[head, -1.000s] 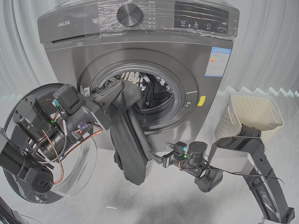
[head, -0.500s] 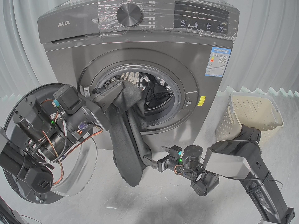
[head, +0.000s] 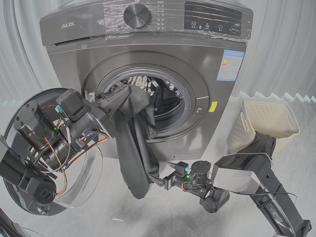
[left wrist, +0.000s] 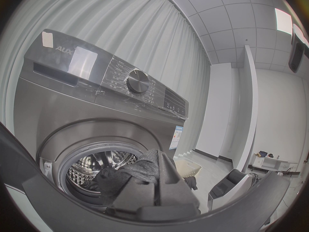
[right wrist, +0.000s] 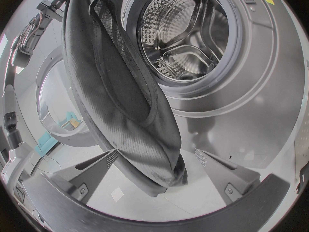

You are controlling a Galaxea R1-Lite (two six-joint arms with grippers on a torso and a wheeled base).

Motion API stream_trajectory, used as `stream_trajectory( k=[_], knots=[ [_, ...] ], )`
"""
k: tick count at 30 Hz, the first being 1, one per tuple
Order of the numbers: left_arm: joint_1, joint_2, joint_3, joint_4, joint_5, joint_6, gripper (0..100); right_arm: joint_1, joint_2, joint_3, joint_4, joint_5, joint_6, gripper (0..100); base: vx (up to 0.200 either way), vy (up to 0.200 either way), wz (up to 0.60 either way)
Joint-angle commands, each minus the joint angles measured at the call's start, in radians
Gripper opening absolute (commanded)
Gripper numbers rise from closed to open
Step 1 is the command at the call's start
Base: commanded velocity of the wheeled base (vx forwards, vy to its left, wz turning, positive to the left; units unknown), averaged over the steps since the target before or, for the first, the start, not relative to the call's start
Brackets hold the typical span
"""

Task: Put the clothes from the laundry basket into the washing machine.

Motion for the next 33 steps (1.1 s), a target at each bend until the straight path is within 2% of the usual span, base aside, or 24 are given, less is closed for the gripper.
stream_trajectory(
  k=[1,8,19,33],
  knots=[
    [0.001,0.000,0.001,-0.001,0.000,-0.001,0,0.000,0.017,0.023,-0.002,0.005,-0.002,100,0.000,0.000,0.00],
    [-0.001,0.000,-0.001,-0.001,0.000,-0.001,0,0.001,0.015,0.027,-0.002,0.006,-0.008,100,0.000,0.000,0.00],
    [-0.001,-0.002,0.001,-0.001,0.000,0.000,0,-0.025,0.029,-0.098,0.052,-0.009,-0.013,100,0.000,0.000,0.00],
    [-0.002,-0.022,0.002,-0.001,-0.001,-0.001,0,-0.029,0.030,-0.129,0.054,-0.015,-0.014,100,0.000,0.000,0.00]
  ],
)
